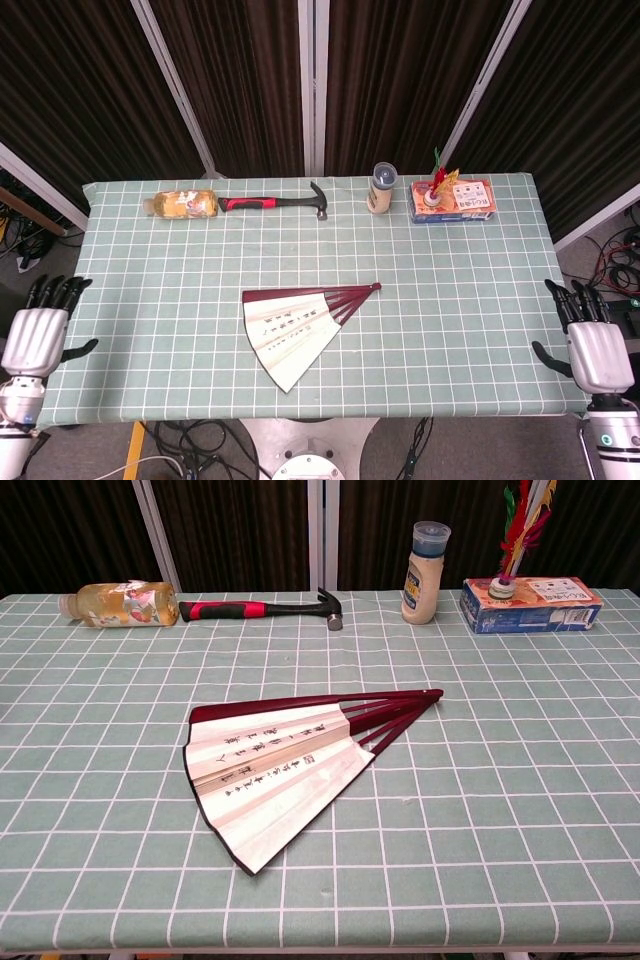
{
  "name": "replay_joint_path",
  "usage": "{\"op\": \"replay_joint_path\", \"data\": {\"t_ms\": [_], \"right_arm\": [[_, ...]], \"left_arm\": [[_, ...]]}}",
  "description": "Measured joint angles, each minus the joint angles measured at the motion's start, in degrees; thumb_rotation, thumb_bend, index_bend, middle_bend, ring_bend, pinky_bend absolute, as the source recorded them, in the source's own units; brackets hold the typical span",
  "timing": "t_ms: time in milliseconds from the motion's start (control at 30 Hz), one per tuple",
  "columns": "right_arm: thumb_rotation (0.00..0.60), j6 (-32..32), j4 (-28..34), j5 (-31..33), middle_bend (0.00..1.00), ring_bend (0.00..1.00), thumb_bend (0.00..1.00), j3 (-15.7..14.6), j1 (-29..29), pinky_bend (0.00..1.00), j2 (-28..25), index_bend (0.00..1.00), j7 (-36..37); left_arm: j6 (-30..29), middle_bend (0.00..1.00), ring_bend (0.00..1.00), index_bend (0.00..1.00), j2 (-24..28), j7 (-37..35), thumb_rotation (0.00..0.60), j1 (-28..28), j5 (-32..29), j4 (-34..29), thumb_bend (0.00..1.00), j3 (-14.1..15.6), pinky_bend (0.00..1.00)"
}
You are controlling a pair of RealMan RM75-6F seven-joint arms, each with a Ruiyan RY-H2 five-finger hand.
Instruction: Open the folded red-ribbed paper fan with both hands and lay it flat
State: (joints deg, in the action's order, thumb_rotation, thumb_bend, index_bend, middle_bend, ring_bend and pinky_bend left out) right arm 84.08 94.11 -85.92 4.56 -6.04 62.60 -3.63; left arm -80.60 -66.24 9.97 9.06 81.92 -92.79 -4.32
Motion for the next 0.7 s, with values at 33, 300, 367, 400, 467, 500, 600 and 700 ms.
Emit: {"op": "replay_joint_path", "data": {"t_ms": [33, 300, 367, 400, 467, 500, 600, 700], "right_arm": [[0.600, 0.0, 0.0, -0.1, 0.15, 0.00, 0.14, 0.2, -0.2, 0.00, -0.2, 0.06, 0.0], [0.600, -0.5, 0.1, -1.0, 0.15, 0.00, 0.14, 1.1, -1.6, 0.00, -1.1, 0.06, -0.2], [0.600, -0.5, 0.1, -1.1, 0.15, 0.00, 0.14, 1.1, -1.8, 0.00, -1.3, 0.06, -0.2], [0.600, -0.5, 0.2, -1.0, 0.15, 0.00, 0.14, 1.1, -1.8, 0.00, -1.3, 0.06, -0.2], [0.600, -0.6, 0.2, -1.0, 0.15, 0.00, 0.14, 1.1, -1.8, 0.00, -1.5, 0.06, -0.3], [0.600, -0.6, 0.2, -0.9, 0.15, 0.00, 0.14, 1.1, -1.8, 0.00, -1.5, 0.06, -0.3], [0.600, -0.7, 0.2, -0.7, 0.15, 0.00, 0.14, 1.1, -1.8, 0.00, -1.6, 0.06, -0.4], [0.600, -0.8, 0.3, -0.4, 0.15, 0.00, 0.14, 1.1, -1.8, 0.00, -1.8, 0.06, -0.5]], "left_arm": [[0.6, 0.20, 0.11, 0.24, 0.1, -0.9, 0.600, 0.7, 0.2, 0.0, 0.00, -0.4, 0.08], [12.8, 0.32, 0.25, 0.32, 1.0, -10.7, 0.600, 11.2, 1.9, 0.8, 0.08, -4.0, 0.21], [18.0, 0.32, 0.25, 0.32, 0.8, -12.8, 0.600, 15.1, 1.9, 1.3, 0.11, -4.9, 0.21], [20.4, 0.32, 0.25, 0.32, 0.6, -13.6, 0.600, 16.9, 1.8, 1.6, 0.12, -5.3, 0.22], [25.8, 0.32, 0.25, 0.30, -0.4, -15.3, 0.600, 21.3, 1.5, 2.5, 0.15, -6.3, 0.23], [28.0, 0.32, 0.25, 0.30, -1.0, -16.0, 0.600, 23.3, 1.3, 3.0, 0.16, -6.7, 0.23], [34.9, 0.32, 0.26, 0.28, -3.9, -17.6, 0.600, 29.5, 0.1, 5.2, 0.17, -7.9, 0.23], [40.9, 0.32, 0.27, 0.28, -7.5, -18.1, 0.600, 34.6, -1.8, 7.9, 0.18, -8.7, 0.23]]}}
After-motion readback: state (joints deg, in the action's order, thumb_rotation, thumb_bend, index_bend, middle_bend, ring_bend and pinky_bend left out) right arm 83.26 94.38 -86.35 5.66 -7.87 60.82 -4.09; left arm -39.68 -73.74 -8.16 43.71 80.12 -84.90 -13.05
